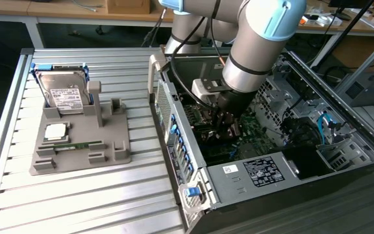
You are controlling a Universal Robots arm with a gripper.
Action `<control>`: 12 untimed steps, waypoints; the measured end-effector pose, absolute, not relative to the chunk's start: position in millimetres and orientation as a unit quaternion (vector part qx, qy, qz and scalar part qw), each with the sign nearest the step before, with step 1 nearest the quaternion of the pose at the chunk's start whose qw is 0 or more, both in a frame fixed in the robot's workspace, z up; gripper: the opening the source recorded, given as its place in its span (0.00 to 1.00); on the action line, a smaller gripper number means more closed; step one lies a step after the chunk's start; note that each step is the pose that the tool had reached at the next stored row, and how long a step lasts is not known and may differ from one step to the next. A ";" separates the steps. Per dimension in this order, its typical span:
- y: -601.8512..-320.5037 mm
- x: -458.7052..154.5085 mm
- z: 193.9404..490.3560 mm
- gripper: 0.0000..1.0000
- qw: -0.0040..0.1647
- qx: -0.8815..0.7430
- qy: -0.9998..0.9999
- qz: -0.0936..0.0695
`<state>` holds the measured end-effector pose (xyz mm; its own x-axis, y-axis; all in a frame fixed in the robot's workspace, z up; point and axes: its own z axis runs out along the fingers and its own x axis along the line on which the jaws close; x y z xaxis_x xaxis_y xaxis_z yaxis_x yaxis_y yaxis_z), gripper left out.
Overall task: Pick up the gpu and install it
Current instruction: 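Insert the gpu into the slot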
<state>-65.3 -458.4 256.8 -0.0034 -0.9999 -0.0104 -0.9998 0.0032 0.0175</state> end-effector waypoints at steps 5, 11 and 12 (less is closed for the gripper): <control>-458.0 -65.2 258.8 0.27 0.003 0.706 -0.708 -0.010; -457.6 -65.2 258.9 0.27 0.003 0.706 -0.708 -0.010; -457.6 -65.2 258.9 0.27 0.003 0.706 -0.708 -0.010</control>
<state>-65.2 -457.6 258.9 -0.0034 -0.9999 -0.0102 -0.9998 0.0032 0.0176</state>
